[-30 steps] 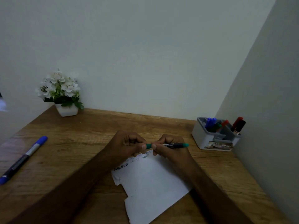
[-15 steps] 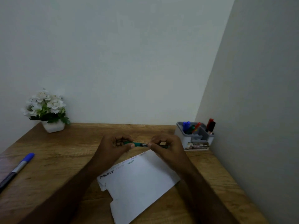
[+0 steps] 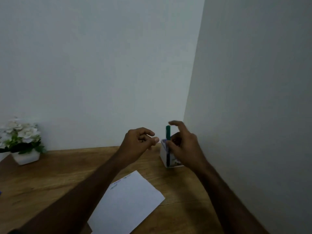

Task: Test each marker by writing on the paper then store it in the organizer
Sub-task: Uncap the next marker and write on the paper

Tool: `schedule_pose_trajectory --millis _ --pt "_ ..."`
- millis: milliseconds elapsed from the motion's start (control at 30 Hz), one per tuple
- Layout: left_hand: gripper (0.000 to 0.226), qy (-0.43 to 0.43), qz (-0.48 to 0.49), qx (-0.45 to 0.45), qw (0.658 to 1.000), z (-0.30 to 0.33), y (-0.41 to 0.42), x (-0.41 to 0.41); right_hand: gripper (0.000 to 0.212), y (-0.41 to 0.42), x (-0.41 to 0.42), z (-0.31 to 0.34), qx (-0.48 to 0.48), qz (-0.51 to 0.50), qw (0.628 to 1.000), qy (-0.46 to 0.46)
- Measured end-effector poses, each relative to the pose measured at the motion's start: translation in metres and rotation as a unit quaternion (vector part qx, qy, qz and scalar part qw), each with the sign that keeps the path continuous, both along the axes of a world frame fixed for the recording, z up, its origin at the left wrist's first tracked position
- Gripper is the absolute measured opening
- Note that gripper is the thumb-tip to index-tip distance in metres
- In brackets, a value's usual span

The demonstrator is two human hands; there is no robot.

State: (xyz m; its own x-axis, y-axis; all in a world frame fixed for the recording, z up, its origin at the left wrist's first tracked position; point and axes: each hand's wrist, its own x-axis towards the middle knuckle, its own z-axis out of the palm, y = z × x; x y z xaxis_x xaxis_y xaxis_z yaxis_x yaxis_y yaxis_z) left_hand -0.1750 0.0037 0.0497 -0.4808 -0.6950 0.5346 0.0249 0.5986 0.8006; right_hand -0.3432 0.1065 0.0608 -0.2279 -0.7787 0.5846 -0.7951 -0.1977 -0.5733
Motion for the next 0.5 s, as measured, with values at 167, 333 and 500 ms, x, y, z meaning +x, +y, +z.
schedule_pose_trajectory --millis 167,333,500 --pt "0.018 -0.056 0.016 -0.045 0.997 0.005 -0.014 -0.037 0.054 -0.004 -0.056 0.041 -0.07 -0.092 0.993 0.006" --pt "0.02 -0.079 0.052 -0.067 0.993 0.013 -0.032 -0.057 0.048 -0.027 -0.087 0.05 -0.08 -0.123 0.989 0.011" --pt "0.02 -0.103 0.072 -0.073 0.989 0.007 -0.045 -0.062 0.046 -0.05 -0.106 0.025 0.001 -0.153 0.987 0.054"
